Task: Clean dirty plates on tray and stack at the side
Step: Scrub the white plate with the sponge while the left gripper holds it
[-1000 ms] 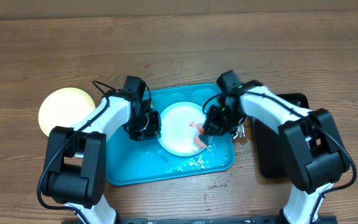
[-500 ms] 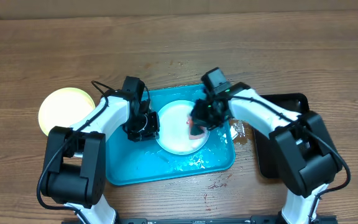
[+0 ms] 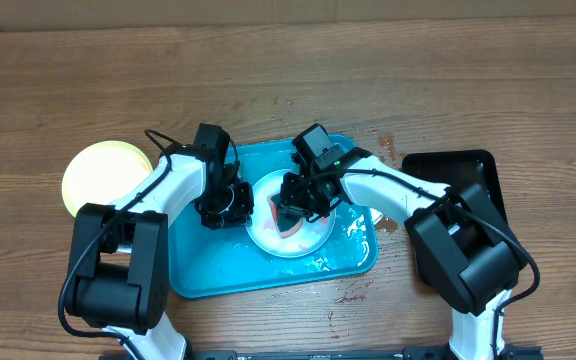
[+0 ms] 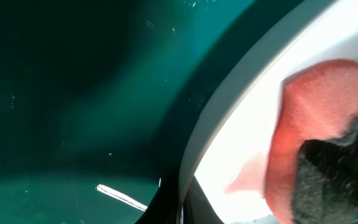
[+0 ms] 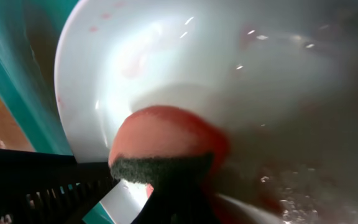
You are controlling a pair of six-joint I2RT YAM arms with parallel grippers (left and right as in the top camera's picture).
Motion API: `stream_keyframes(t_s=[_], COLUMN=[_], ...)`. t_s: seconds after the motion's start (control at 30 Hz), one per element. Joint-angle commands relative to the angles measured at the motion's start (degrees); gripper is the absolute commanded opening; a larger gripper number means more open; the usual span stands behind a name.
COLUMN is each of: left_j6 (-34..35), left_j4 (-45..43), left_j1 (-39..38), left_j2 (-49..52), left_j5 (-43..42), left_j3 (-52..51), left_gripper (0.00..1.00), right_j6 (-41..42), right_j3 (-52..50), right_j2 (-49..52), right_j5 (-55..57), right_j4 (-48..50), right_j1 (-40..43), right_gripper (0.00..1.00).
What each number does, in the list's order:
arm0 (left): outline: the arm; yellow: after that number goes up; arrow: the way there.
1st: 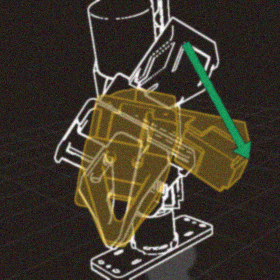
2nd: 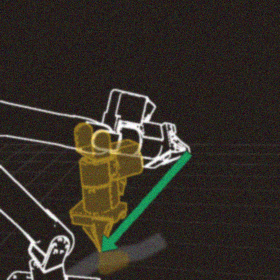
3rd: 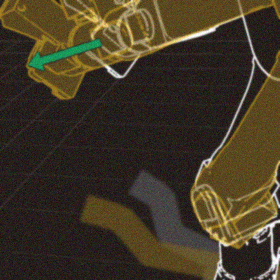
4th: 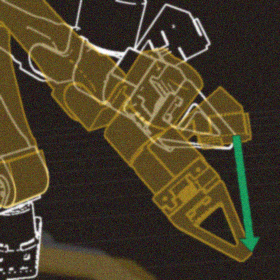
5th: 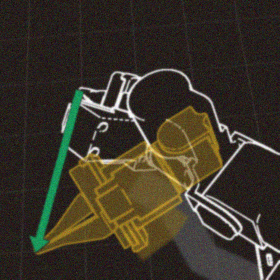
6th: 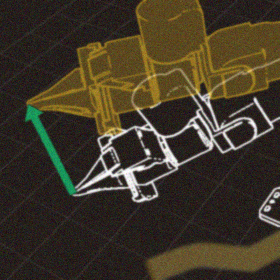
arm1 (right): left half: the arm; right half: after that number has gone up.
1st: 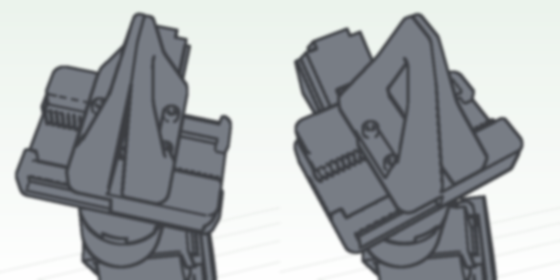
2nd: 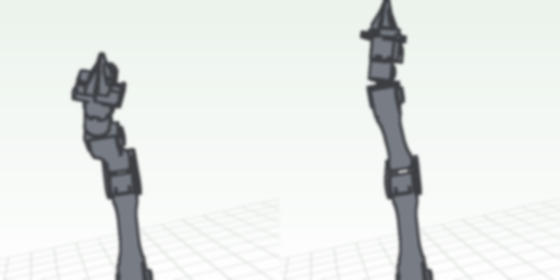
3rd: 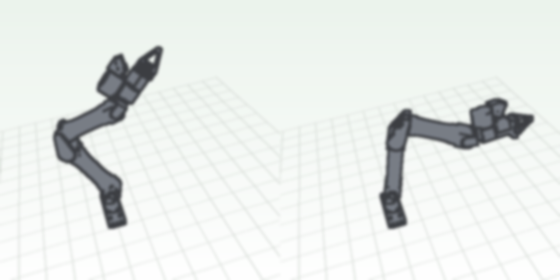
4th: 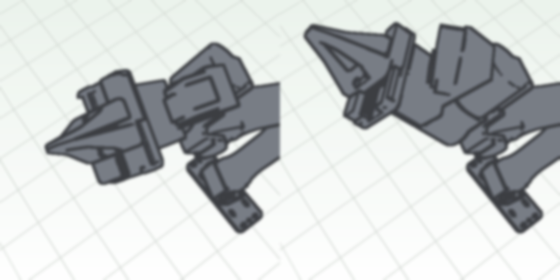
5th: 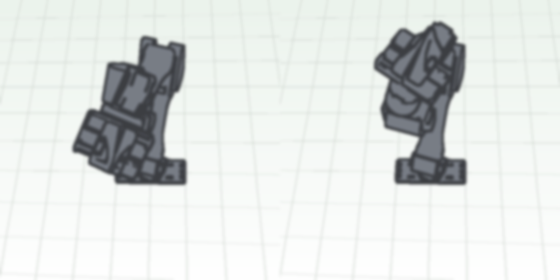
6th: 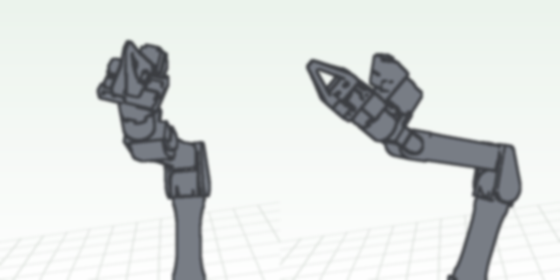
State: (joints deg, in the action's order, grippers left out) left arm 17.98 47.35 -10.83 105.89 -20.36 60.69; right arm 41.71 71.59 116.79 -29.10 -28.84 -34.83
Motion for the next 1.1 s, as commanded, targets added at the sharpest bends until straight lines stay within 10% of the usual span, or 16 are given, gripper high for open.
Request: stream_keyframes(t_s=[0.0,0.53,1.07], left_j6=[-1.29,-1.27,-1.11], left_j4=[0.70,0.50,0.31], left_j1=[-0.11,-0.11,-0.11], left_j2=[0.94,0.94,0.94], left_j5=[2.95,2.97,2.95], left_j3=[-0.85,-0.85,-0.85], left_gripper=[0.04,0.04,0.04], right_j6=[2.54,-0.46,5.16], right_j3=[-0.15,-0.15,-0.15], right_j2=[2.80,2.80,2.82], right_j5=[7.89,6.38,-7.34], right_j4=[-1.03,-18.03,-1.18], right_j1=[5.01,10.84,-4.68], right_gripper=[0.04,0.04,0.04])
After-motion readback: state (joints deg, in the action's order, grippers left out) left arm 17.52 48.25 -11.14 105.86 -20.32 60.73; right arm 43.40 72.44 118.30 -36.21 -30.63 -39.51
